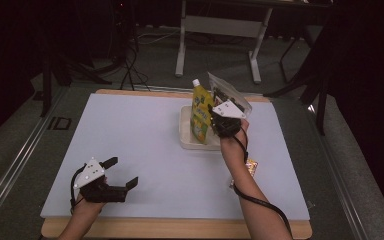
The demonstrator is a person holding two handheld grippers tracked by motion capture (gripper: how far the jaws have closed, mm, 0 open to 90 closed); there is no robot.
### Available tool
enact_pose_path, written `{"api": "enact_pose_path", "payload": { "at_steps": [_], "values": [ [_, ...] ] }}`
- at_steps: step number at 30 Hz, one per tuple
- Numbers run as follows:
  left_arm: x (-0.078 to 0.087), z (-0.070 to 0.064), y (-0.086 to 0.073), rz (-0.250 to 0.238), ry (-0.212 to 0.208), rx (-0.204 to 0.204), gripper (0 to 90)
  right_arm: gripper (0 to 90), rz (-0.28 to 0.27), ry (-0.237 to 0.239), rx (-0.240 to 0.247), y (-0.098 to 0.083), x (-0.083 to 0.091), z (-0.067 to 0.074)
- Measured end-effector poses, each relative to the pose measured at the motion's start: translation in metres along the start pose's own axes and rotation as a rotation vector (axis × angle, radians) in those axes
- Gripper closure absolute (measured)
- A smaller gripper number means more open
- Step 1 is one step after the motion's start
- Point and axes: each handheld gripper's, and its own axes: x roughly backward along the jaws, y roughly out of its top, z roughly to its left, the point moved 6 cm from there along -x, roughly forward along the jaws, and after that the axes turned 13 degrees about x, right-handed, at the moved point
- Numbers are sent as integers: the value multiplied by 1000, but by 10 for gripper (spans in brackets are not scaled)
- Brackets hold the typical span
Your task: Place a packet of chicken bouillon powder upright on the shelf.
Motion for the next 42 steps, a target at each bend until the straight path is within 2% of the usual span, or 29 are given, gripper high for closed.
{"api": "enact_pose_path", "payload": {
  "at_steps": [1,3,4,6,10,12,13,14,16,17,18,20,23,24,30,33,35,37,40,42],
  "values": [
    [0,0,0,-1,-1,3,9,900,21,1,14,-3,-2,3],
    [1,1,0,0,1,2,8,900,23,-5,51,-9,-5,9],
    [1,1,0,-1,0,6,8,900,12,-2,33,-10,-4,10],
    [0,1,0,0,1,6,8,900,10,18,-50,-11,-4,6],
    [1,0,0,-5,-3,6,8,892,-5,17,-73,-11,-3,7],
    [1,1,0,-6,-3,13,8,805,-23,42,-120,-10,-2,8],
    [1,1,0,-6,-3,13,8,805,-23,42,-120,-10,-2,8],
    [1,1,1,-8,-3,15,8,753,-31,59,-159,-10,0,10],
    [2,1,1,-8,-3,14,8,747,-30,62,-170,-9,1,10],
    [2,1,1,-8,-3,14,8,747,-37,80,-188,-8,3,10],
    [1,1,1,-9,-4,15,8,701,-46,90,-195,-6,7,11],
    [1,0,1,-9,-4,12,8,627,-59,103,-202,-3,10,11],
    [2,-1,1,-12,-7,8,8,602,-61,118,-216,-1,14,13],
    [2,-1,1,-14,-8,8,8,526,-60,131,-221,0,17,14],
    [1,-1,2,-21,-14,9,8,350,-53,187,-245,4,26,19],
    [0,-2,2,-21,-6,5,8,257,-73,193,-251,4,32,20],
    [0,-2,2,-23,-13,8,8,169,-94,222,-260,4,37,21],
    [-1,-3,2,-27,-22,-6,8,135,-108,226,-259,5,42,22],
    [-1,-4,2,-39,-36,-35,9,135,-122,223,-252,5,52,23],
    [-1,-5,3,-46,-48,-46,11,139,-120,242,-246,4,59,23]
  ]
}}
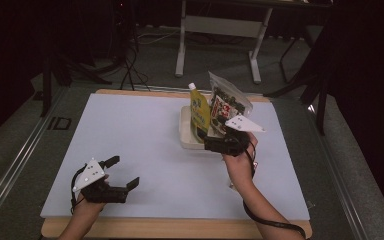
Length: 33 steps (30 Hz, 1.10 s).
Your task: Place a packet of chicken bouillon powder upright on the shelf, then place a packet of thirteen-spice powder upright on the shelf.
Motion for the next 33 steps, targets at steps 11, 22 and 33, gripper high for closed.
{"api": "enact_pose_path", "payload": {
  "at_steps": [11,22,33],
  "values": [
    [0,-1,1,-14,-22,23,12,166,-17,127,32,-10,45,3],
    [-2,-3,0,-7,-26,26,12,180,22,164,23,-39,75,4],
    [-2,-3,0,-6,-26,26,11,769,94,237,29,-60,79,12]
  ]
}}
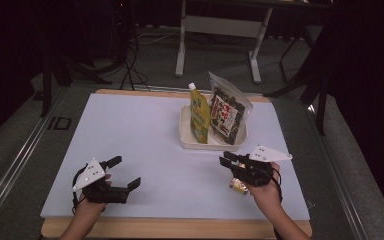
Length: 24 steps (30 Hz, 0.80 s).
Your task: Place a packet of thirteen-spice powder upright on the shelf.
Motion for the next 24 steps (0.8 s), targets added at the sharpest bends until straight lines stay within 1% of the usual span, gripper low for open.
{"api": "enact_pose_path", "payload": {
  "at_steps": [1,2,3,6,7,8,9,13,20,24],
  "values": [
    [0,0,0,-1,0,0,11,817,19,4,8,-3,-2,1],
    [0,0,0,-1,0,0,12,817,19,4,8,-3,-2,1],
    [0,0,0,-2,-1,2,12,897,53,32,19,-8,-7,4],
    [0,0,0,0,0,0,12,900,104,56,22,-18,-16,8],
    [0,0,0,0,0,0,12,900,104,56,22,-18,-16,8],
    [0,0,0,0,1,-2,11,900,125,66,20,-24,-21,9],
    [1,0,0,0,0,0,12,900,135,73,12,-27,-23,9],
    [1,0,0,-1,0,-3,12,900,179,80,4,-40,-29,10],
    [1,0,-1,2,0,-1,12,900,247,86,10,-56,-30,12],
    [0,0,-1,4,-2,1,11,900,284,77,19,-65,-28,11]
  ]
}}
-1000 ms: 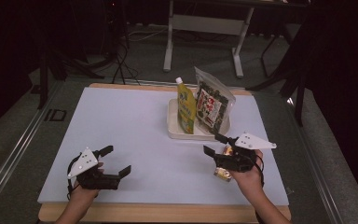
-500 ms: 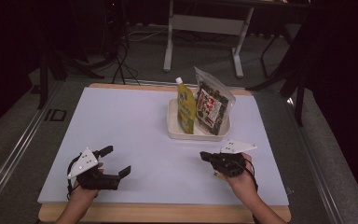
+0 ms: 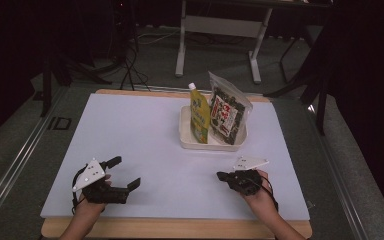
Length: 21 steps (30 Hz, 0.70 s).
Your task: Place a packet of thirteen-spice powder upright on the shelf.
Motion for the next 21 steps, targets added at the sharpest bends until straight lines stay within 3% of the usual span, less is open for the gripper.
{"api": "enact_pose_path", "payload": {
  "at_steps": [12,17,21],
  "values": [
    [0,1,0,-1,-1,5,12,900,88,-21,-22,-21,-11,-15],
    [0,1,0,-2,-5,10,12,900,141,-10,-31,-32,-15,-17],
    [0,1,2,-7,-3,11,12,900,148,-14,-28,-33,-11,-17]
  ]
}}
